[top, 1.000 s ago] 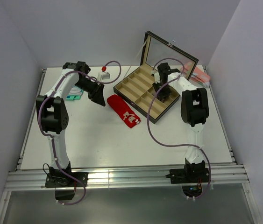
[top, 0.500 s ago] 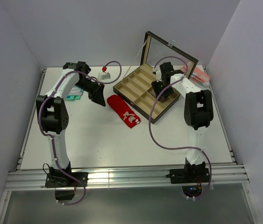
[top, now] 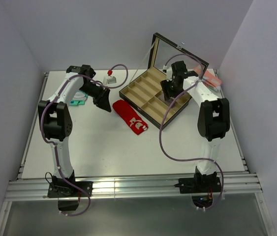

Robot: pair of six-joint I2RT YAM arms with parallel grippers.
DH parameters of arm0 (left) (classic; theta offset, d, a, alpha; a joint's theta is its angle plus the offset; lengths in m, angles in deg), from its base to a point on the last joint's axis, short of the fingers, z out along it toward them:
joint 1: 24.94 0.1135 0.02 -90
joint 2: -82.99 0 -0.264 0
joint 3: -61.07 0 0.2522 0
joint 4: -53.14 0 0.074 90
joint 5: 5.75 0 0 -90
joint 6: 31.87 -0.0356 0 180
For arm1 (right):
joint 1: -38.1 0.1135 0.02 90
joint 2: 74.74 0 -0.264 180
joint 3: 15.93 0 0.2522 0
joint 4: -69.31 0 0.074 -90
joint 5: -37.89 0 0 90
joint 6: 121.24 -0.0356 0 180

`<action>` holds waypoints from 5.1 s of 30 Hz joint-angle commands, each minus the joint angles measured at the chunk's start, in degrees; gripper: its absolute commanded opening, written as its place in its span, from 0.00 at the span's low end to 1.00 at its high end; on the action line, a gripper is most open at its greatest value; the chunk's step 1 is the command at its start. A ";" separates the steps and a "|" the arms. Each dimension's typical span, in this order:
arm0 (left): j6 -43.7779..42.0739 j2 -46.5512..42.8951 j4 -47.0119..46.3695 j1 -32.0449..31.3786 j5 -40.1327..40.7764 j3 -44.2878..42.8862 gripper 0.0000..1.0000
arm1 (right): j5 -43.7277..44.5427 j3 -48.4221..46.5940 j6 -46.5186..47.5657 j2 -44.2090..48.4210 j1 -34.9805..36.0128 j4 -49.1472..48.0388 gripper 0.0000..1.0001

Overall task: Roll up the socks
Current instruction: Place the sock in the storage box, then roll the sock at the center of the board.

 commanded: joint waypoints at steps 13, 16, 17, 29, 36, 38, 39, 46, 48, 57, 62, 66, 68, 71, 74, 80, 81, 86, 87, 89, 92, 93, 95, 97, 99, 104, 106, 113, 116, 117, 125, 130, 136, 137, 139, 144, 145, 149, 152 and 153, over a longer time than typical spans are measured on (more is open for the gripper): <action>21.42 -22.80 -46.85 -11.63 27.43 30.74 0.31 | 5.64 11.08 -18.07 21.33 3.34 -8.96 0.60; 25.82 -26.33 -56.08 -17.52 34.84 37.00 0.32 | 4.59 19.17 -22.74 28.36 3.78 -13.88 0.60; 26.62 -27.12 -57.68 -18.67 36.96 38.16 0.32 | 6.06 21.88 -23.62 29.77 4.65 -14.59 0.60; 38.67 -23.71 -81.15 -34.67 58.68 48.01 0.37 | 14.17 35.78 -33.29 46.83 10.02 -17.59 0.61; 38.84 -19.94 -83.99 -42.76 63.18 49.43 0.39 | 15.22 38.08 -33.47 49.47 10.11 -16.44 0.61; 39.19 -18.43 -83.10 -43.11 63.00 49.33 0.38 | 14.87 38.96 -33.47 49.83 10.20 -16.80 0.61; 39.02 -18.43 -83.27 -43.29 63.17 49.68 0.38 | 14.87 39.22 -33.38 49.91 10.11 -17.06 0.61; 38.05 -15.71 -84.16 -45.66 66.08 51.71 0.39 | 14.87 40.28 -32.68 49.39 10.20 -17.94 0.61; 37.79 -14.91 -84.59 -45.66 65.99 51.62 0.38 | 14.69 40.63 -32.59 49.39 10.11 -18.29 0.61; 37.52 -13.07 -83.01 -45.66 65.72 50.30 0.39 | 14.78 41.51 -31.80 49.56 10.11 -18.46 0.61; 37.35 -13.15 -83.71 -45.49 67.04 50.65 0.39 | 15.04 41.95 -31.54 50.53 10.11 -18.12 0.61; 36.56 -14.29 -85.73 -45.05 69.67 52.14 0.40 | 14.60 41.95 -31.45 50.79 10.11 -17.85 0.61; 36.12 -14.21 -86.35 -44.96 71.17 52.32 0.40 | 14.60 42.04 -31.45 50.88 10.11 -17.94 0.61; 35.94 -14.56 -87.14 -44.61 71.70 53.02 0.40 | 14.08 42.04 -31.53 50.53 10.20 -18.29 0.61; 35.59 -13.86 -87.06 -44.43 72.67 52.50 0.41 | 13.99 42.39 -31.45 50.36 10.11 -18.47 0.61; 35.59 -12.36 -84.25 -43.73 66.71 50.48 0.41 | 13.81 42.13 -31.01 50.27 10.11 -17.94 0.61; 35.68 -11.93 -82.50 -43.64 65.65 49.95 0.41 | 13.90 42.04 -31.01 50.27 10.11 -17.77 0.61; 36.38 -11.04 -77.13 -41.36 55.11 47.41 0.32 | 13.37 42.04 -30.48 50.88 10.20 -17.76 0.61; 36.56 -11.13 -72.95 -40.57 51.52 46.88 0.30 | 13.29 42.04 -30.48 50.97 10.20 -17.76 0.61; 36.65 -11.13 -70.80 -38.20 47.81 45.47 0.25 | 13.37 42.12 -30.39 51.06 10.46 -17.85 0.61; 34.81 -11.66 -66.59 -35.73 42.71 44.68 0.19 | 13.46 42.04 -30.39 50.88 10.81 -18.03 0.60; 34.02 -12.01 -65.36 -35.29 41.39 44.33 0.18 | 13.37 42.04 -30.30 50.79 11.07 -18.12 0.60; 31.56 -12.71 -60.18 -33.63 36.12 43.36 0.16 | 13.20 41.95 -29.87 50.79 12.30 -18.20 0.59; 27.80 -14.03 -54.40 -31.88 30.17 42.75 0.14 | 12.94 42.12 -28.90 51.05 13.71 -18.73 0.59; 25.15 -14.73 -49.99 -30.38 26.72 41.95 0.13 | 12.76 42.65 -28.03 51.23 15.98 -19.78 0.59; 11.11 -12.90 -32.16 -23.79 15.38 37.31 0.10 | 9.42 45.63 -25.56 52.29 20.30 -24.87 0.59; 5.31 -10.61 -24.06 -20.81 11.68 35.89 0.09 | 8.10 48.09 -24.42 53.51 23.53 -26.89 0.59; -7.64 -1.83 -6.47 -14.82 6.13 30.53 0.07 | 2.31 56.80 -22.92 55.28 34.08 -38.31 0.60; -8.79 0.64 -4.88 -13.76 5.17 29.74 0.07 | 0.54 56.28 -22.04 50.81 38.21 -41.40 0.60; -8.97 1.43 -4.62 -13.50 5.08 29.56 0.07 | 0.98 55.84 -21.26 47.75 39.54 -41.41 0.60; -12.84 3.98 1.54 -12.26 4.64 27.45 0.07 | -1.39 50.22 -16.68 32.44 45.97 -50.80 0.60; -12.92 4.51 1.45 -12.09 6.13 27.98 0.07 | -2.80 45.65 -15.10 24.44 47.90 -50.81 0.60; -12.75 4.42 1.54 -11.91 6.22 27.45 0.07 | -0.96 40.11 -13.17 17.58 50.19 -48.09 0.60; -12.66 4.42 1.54 -11.91 6.22 27.36 0.07 | -0.61 39.32 -12.73 16.53 50.45 -47.56 0.60; -12.49 4.42 1.54 -11.91 6.31 27.10 0.07 | -0.60 38.79 -12.37 15.90 50.63 -47.21 0.60; -12.31 4.69 1.54 -11.91 6.40 26.75 0.07 | -0.69 39.05 -12.02 14.41 50.72 -46.86 0.60; -12.31 4.69 1.54 -11.91 6.40 26.66 0.08 | -0.43 39.14 -12.11 14.15 50.72 -46.86 0.59; -12.22 4.78 1.54 -11.82 6.49 26.48 0.08 | 0.98 38.96 -11.76 12.04 51.07 -46.51 0.58; -12.13 4.78 1.63 -11.82 6.40 26.48 0.08 | 2.73 38.61 -11.50 10.81 51.33 -46.33 0.55; -12.13 4.86 1.54 -11.82 6.49 26.48 0.07 | 3.00 38.70 -11.41 10.63 51.42 -46.59 0.55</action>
